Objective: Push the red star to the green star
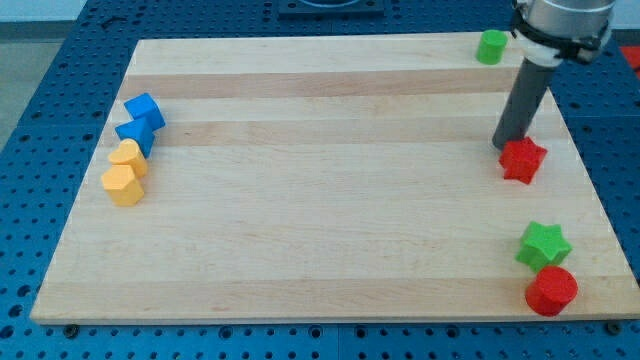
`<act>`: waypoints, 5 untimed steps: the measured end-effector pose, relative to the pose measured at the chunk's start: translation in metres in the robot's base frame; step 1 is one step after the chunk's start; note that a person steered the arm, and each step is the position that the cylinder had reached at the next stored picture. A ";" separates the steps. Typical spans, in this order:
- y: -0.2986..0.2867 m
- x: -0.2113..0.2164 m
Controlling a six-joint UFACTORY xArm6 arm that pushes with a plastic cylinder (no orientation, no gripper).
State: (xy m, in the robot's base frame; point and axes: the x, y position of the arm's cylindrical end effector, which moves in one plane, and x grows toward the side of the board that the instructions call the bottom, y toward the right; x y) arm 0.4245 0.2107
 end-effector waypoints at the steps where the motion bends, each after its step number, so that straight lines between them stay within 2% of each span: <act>1: 0.000 0.022; 3: 0.000 0.052; 5: 0.000 0.055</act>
State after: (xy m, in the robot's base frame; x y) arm 0.4796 0.2108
